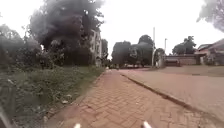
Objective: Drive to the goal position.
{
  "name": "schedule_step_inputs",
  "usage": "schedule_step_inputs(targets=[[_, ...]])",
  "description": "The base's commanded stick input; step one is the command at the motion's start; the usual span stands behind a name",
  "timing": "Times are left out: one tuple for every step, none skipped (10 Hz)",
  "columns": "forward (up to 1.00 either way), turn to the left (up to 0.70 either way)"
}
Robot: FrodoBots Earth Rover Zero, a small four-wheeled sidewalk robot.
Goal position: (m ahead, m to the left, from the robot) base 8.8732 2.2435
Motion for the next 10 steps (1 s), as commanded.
schedule_step_inputs(targets=[[0.5,0.0],[0.5,0.0],[0.5,0.0],[0.5,0.0],[0.5,0.0],[0.5,0.0],[0.5,0.0],[0.5,0.0],[0.5,0.0],[0.5,0.03]])
